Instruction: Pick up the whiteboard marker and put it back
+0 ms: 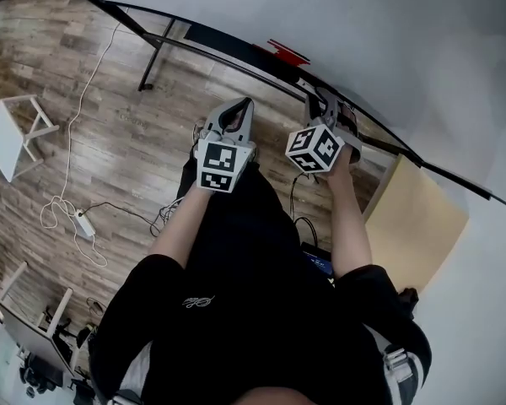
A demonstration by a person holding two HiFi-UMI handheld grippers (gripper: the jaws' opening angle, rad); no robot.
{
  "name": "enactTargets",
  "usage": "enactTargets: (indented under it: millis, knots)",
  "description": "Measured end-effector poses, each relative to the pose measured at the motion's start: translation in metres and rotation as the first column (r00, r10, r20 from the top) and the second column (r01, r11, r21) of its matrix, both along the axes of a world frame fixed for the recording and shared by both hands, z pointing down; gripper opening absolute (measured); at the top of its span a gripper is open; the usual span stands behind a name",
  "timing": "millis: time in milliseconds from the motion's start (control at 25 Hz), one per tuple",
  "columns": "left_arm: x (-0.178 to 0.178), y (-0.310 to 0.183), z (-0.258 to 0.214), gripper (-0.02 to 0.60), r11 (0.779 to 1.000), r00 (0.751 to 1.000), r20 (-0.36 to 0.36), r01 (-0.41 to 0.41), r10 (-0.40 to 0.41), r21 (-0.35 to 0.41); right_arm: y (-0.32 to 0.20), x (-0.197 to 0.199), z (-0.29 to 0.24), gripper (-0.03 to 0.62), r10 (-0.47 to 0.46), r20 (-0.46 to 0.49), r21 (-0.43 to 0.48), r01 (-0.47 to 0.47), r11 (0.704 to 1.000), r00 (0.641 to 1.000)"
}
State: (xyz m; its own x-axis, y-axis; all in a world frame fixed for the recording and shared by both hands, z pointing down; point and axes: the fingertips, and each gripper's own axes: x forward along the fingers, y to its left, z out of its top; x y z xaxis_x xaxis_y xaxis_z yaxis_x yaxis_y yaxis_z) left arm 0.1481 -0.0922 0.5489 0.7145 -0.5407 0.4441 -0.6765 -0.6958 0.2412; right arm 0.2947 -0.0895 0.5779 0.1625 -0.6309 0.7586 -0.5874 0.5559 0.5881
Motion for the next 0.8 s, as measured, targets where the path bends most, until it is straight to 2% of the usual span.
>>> enactTargets:
  millis: [160, 320, 520, 720, 800]
  knots:
    - [0.003, 0.007, -0.014, 0.006, 1.0, 1.0, -0.004, 0.0, 0.0, 0.029, 0.009, -0.007, -0.021, 0.055, 0.042, 0.125, 0.062, -0.05, 0.997, 0.991]
    - [0.007, 0.015, -0.03, 0.006, 0.998, 1.0, -0.014, 0.013, -0.013, 0.066, 0.02, -0.012, -0.04, 0.055, 0.081, 0.28, 0.123, -0.12, 0.985, 0.957]
    - [0.009, 0.033, -0.047, 0.006, 0.993, 0.998, -0.036, 0.064, -0.06, 0.102, 0.033, -0.02, -0.066, 0.055, 0.106, 0.48, 0.206, -0.23, 0.951, 0.871]
    - [0.013, 0.056, -0.067, 0.006, 0.99, 0.998, -0.051, 0.035, -0.028, 0.138, 0.06, -0.028, -0.092, 0.055, 0.128, 0.631, 0.254, -0.359, 0.898, 0.765]
    - [0.012, 0.065, -0.078, 0.006, 0.988, 0.998, -0.059, 0.014, -0.005, 0.155, 0.072, -0.033, -0.1, 0.055, 0.139, 0.66, 0.267, -0.403, 0.875, 0.738]
